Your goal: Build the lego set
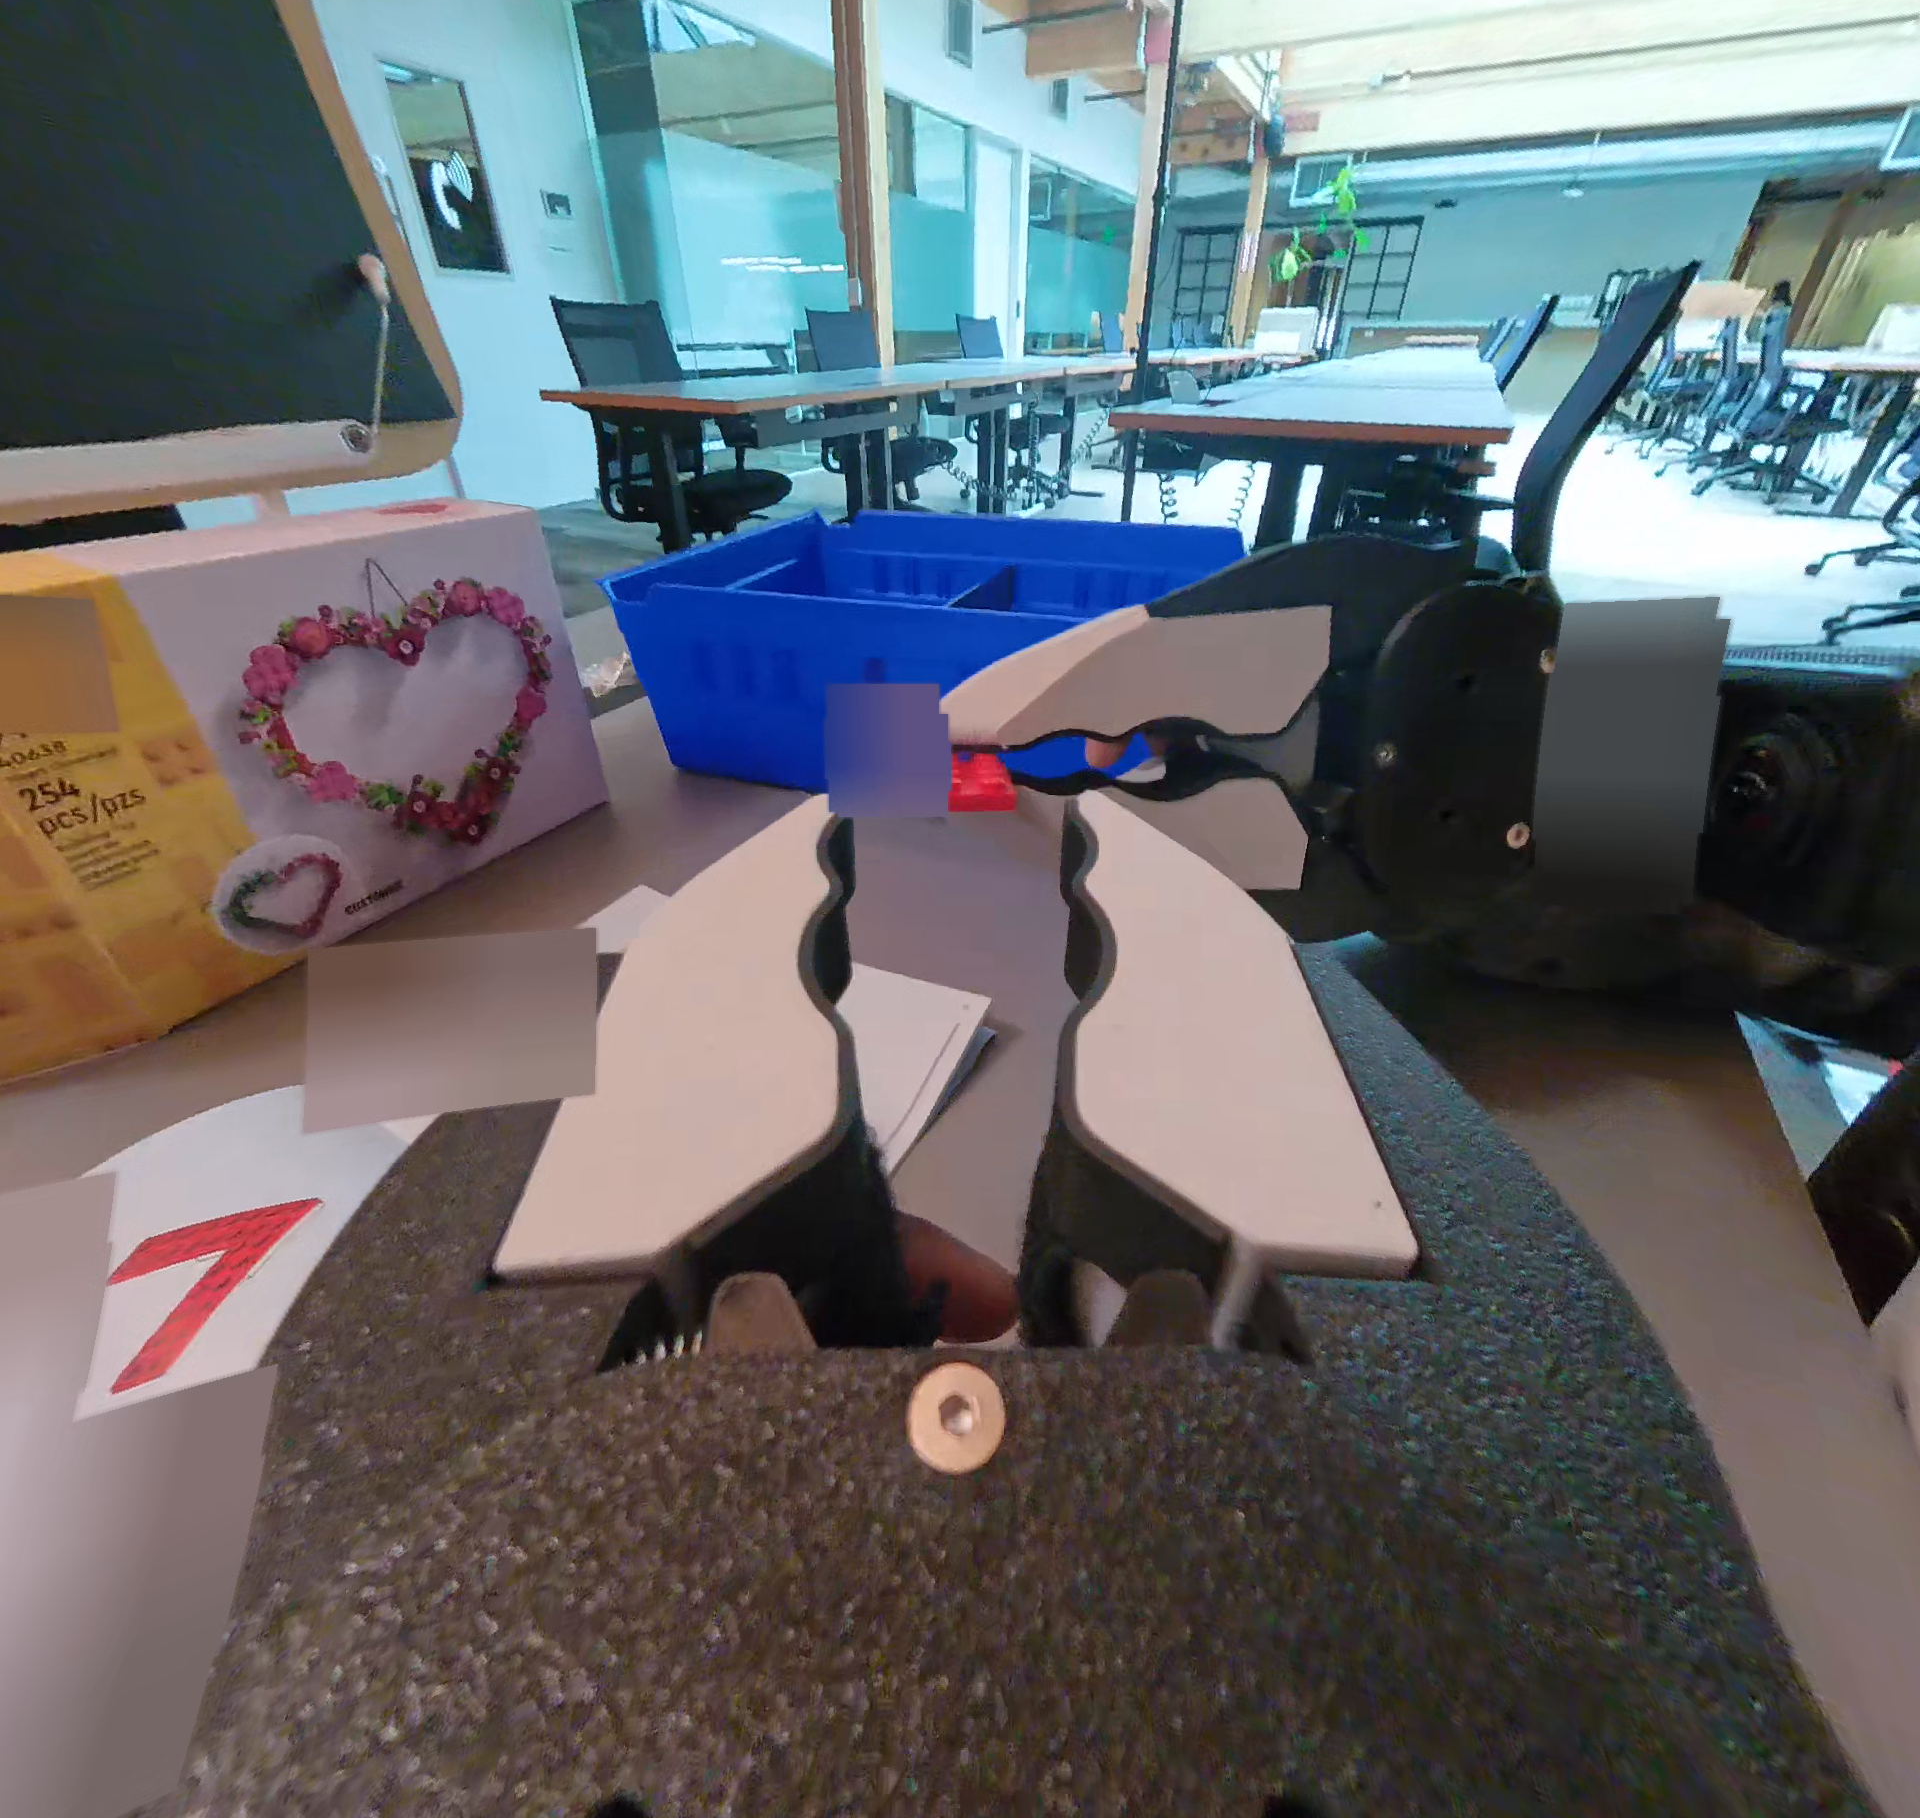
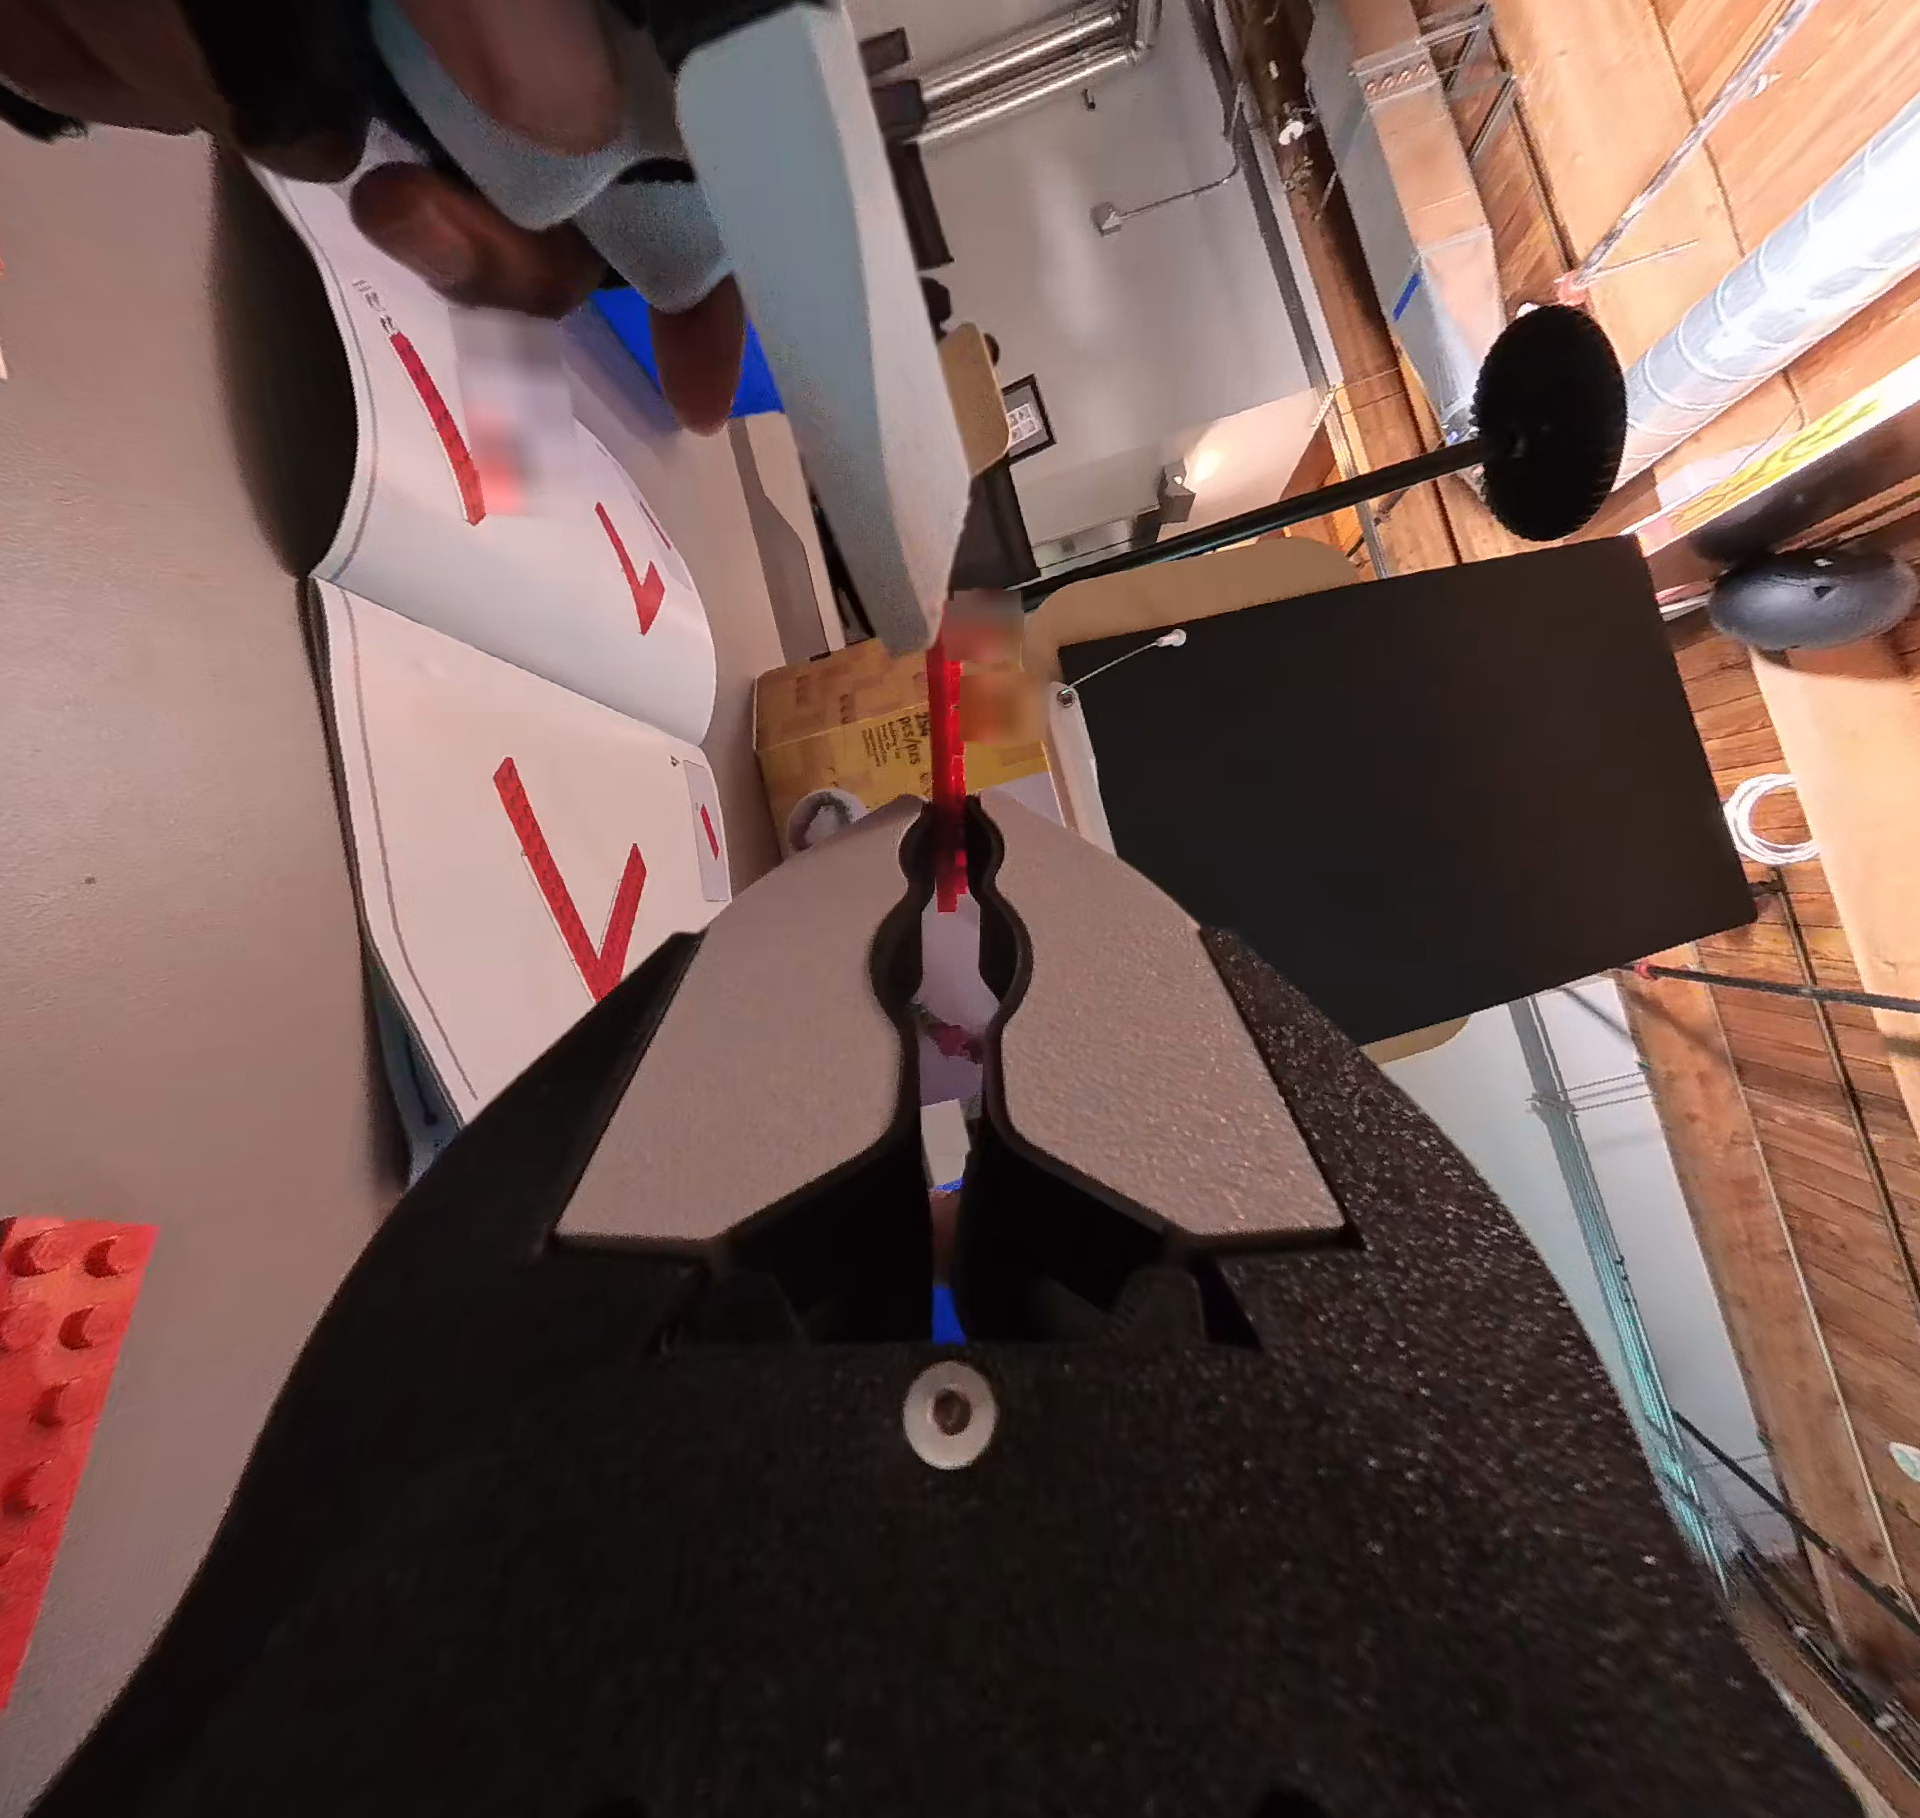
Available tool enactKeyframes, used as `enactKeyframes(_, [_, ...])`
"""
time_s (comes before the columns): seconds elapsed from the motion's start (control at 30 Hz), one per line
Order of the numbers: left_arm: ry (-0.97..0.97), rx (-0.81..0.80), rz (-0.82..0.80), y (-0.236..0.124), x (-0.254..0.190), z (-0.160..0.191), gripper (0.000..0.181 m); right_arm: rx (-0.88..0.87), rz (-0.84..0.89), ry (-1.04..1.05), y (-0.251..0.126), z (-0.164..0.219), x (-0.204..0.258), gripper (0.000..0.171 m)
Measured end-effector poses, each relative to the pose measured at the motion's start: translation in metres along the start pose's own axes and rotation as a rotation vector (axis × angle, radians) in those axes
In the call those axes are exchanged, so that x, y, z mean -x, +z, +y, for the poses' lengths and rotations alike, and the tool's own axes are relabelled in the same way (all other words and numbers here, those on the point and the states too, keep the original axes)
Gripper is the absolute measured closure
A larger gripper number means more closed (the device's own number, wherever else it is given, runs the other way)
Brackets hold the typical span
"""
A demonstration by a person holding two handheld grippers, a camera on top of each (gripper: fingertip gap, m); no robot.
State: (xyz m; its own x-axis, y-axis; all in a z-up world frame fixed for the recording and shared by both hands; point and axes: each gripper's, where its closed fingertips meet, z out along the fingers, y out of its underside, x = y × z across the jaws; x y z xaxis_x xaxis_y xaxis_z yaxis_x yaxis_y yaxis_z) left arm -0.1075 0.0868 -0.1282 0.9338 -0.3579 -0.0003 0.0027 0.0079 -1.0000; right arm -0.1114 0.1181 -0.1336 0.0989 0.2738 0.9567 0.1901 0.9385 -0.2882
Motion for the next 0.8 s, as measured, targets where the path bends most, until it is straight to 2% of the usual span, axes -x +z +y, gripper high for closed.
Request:
enactKeyframes(0.13, [0.015, 0.011, 0.002, 0.001, -0.002, 0.003, 0.147, -0.027, -0.032, -0.016, -0.001, -0.005, 0.007, 0.166])
enactKeyframes(0.33, [0.080, 0.072, 0.000, 0.001, -0.005, 0.013, 0.165, -0.037, -0.046, -0.030, -0.002, -0.010, 0.012, 0.166])
enactKeyframes(0.47, [0.084, 0.087, 0.027, -0.001, -0.007, 0.014, 0.165, -0.069, -0.110, -0.015, -0.004, -0.013, 0.017, 0.165])
enactKeyframes(0.57, [0.119, 0.117, 0.052, -0.007, -0.006, 0.017, 0.165, -0.115, -0.326, 0.125, -0.009, -0.012, 0.032, 0.146])
enactKeyframes(0.67, [0.207, 0.155, 0.122, -0.018, -0.010, 0.022, 0.165, -0.159, -0.656, 0.475, -0.023, -0.014, 0.041, 0.134])
enactKeyframes(0.73, [0.220, 0.171, 0.158, -0.023, -0.012, 0.024, 0.165, -0.171, -0.856, 0.668, -0.032, -0.018, 0.038, 0.132])
enactKeyframes(0.8, [0.232, 0.172, 0.192, -0.025, -0.017, 0.026, 0.165, -0.178, -1.010, 0.717, -0.042, -0.024, 0.037, 0.134])
